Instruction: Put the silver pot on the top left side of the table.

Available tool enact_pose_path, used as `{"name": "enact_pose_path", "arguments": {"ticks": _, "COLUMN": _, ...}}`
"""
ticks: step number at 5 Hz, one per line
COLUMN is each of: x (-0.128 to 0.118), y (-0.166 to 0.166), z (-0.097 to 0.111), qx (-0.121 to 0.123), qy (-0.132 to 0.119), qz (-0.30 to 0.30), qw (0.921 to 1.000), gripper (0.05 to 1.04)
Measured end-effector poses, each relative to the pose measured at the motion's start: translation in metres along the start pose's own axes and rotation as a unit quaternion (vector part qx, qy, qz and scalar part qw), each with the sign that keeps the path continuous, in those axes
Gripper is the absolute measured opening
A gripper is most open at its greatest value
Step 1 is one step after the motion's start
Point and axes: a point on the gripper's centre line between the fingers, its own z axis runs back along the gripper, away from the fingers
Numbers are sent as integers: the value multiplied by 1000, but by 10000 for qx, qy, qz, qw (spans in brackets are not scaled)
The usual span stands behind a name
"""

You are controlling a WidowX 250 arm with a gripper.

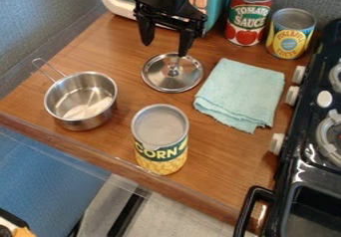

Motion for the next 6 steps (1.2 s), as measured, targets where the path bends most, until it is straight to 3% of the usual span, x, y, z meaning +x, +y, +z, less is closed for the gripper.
{"name": "enact_pose_path", "arguments": {"ticks": 1, "x": -5, "y": -3, "z": -11, "qx": -29, "qy": 171, "qz": -37, "qw": 9998, "gripper": 1001}}
{"name": "enact_pose_path", "arguments": {"ticks": 2, "x": -32, "y": 2, "z": -15, "qx": -319, "qy": 415, "qz": -200, "qw": 9984, "gripper": 1001}}
{"name": "enact_pose_path", "arguments": {"ticks": 3, "x": -54, "y": 21, "z": -5, "qx": -323, "qy": 391, "qz": -236, "qw": 9984, "gripper": 1001}}
{"name": "enact_pose_path", "arguments": {"ticks": 6, "x": -123, "y": 46, "z": -11, "qx": -17, "qy": 495, "qz": -866, "qw": 9950, "gripper": 1001}}
